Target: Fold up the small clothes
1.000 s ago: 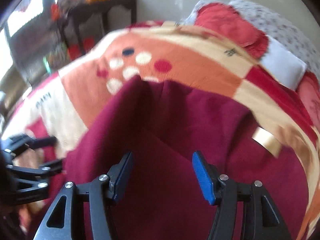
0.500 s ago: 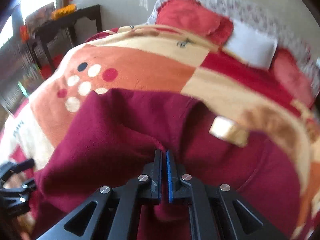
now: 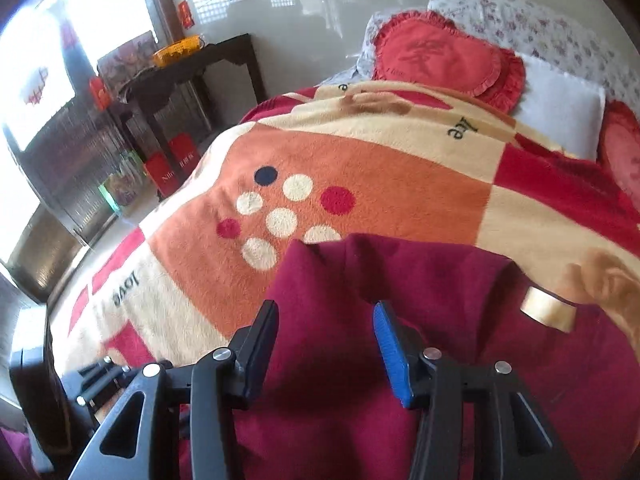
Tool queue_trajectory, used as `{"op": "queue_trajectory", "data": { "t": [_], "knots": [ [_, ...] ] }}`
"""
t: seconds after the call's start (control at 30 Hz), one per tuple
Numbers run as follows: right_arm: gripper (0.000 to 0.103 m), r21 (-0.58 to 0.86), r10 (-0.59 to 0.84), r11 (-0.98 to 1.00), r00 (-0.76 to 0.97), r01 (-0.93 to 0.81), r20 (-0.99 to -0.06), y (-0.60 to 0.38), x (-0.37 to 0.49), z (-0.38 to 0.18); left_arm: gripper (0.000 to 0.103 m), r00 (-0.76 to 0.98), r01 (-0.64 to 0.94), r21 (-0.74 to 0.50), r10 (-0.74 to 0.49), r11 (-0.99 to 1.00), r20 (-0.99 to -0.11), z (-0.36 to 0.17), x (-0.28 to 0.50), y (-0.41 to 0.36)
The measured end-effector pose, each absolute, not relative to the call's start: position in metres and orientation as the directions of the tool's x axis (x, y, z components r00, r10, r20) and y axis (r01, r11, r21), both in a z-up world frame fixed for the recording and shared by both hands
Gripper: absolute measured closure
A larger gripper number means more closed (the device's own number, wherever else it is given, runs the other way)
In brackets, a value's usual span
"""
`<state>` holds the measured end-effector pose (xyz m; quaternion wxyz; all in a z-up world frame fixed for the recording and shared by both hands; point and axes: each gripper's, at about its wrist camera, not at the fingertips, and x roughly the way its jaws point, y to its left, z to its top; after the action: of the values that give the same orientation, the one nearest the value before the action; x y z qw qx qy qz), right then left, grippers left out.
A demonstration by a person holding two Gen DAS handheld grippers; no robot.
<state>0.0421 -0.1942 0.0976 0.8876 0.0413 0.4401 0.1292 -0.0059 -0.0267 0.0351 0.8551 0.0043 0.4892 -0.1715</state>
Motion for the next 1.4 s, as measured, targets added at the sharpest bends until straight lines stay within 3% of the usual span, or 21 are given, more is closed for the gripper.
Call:
{"op": "queue_trajectory", "data": {
  "t": [0.2, 0.27, 0.3, 0.4, 0.6, 0.67, 0.73, 0.8, 0.93, 1.1, 1.17, 1.4],
  "knots": [
    [0.055, 0.237, 0.333, 0.939, 0.490, -0.249, -0.806, -0.183, 0.081, 0.071, 0.039, 0.442, 0.309, -0.187, -0.315, 0.932, -0.840, 0.028, 0.012, -0.033],
    [0.074, 0.172, 0.304, 0.937, 0.465, -0.306, -0.831, -0.165, 0.090, 0.062, 0.040, 0.437, 0.282, -0.249, -0.355, 0.926, -0.826, 0.028, 0.014, -0.022],
    [0.094, 0.160, 0.299, 0.934, 0.451, -0.320, -0.841, -0.158, 0.092, 0.059, 0.041, 0.438, 0.269, -0.270, -0.367, 0.924, -0.821, 0.029, 0.015, -0.018],
    [0.095, 0.266, 0.414, 0.896, 0.449, -0.356, -0.792, -0.144, 0.095, 0.066, 0.041, 0.430, 0.238, -0.318, -0.393, 0.918, -0.813, 0.030, 0.013, -0.003],
    [0.095, 0.225, 0.355, 0.923, 0.463, -0.314, -0.812, -0.135, 0.103, 0.042, 0.041, 0.430, 0.216, -0.298, -0.365, 0.930, -0.826, 0.035, 0.005, 0.016],
    [0.090, 0.282, 0.385, 0.918, 0.455, -0.278, -0.803, -0.145, 0.096, 0.046, 0.041, 0.440, 0.204, -0.302, -0.362, 0.931, -0.821, 0.042, 0.004, 0.021],
    [0.070, 0.293, 0.388, 0.919, 0.483, -0.263, -0.785, -0.157, 0.077, 0.060, 0.041, 0.459, 0.198, -0.304, -0.362, 0.932, -0.811, 0.051, 0.002, 0.026],
    [0.058, 0.230, 0.318, 0.947, 0.552, -0.224, -0.771, -0.173, 0.048, 0.077, 0.041, 0.487, 0.208, -0.298, -0.363, 0.932, -0.794, 0.062, 0.000, 0.025],
    [0.058, 0.212, 0.267, 0.964, 0.591, -0.163, -0.761, -0.202, -0.003, 0.080, 0.041, 0.523, 0.249, -0.267, -0.362, 0.931, -0.772, 0.073, 0.002, 0.004],
    [0.058, 0.134, 0.095, 0.991, 0.561, 0.029, -0.822, -0.235, -0.023, 0.046, 0.041, 0.468, 0.281, -0.183, -0.301, 0.942, -0.831, 0.048, 0.012, -0.037],
    [0.058, 0.167, 0.114, 0.985, 0.562, 0.043, -0.819, -0.246, -0.024, 0.036, 0.038, 0.444, 0.285, -0.120, -0.242, 0.951, -0.863, 0.031, 0.014, -0.047],
    [0.054, 0.187, 0.144, 0.982, 0.632, 0.002, -0.761, -0.247, -0.031, 0.074, 0.038, 0.441, 0.242, -0.171, -0.265, 0.955, -0.858, 0.030, 0.009, -0.036]
  ]
}}
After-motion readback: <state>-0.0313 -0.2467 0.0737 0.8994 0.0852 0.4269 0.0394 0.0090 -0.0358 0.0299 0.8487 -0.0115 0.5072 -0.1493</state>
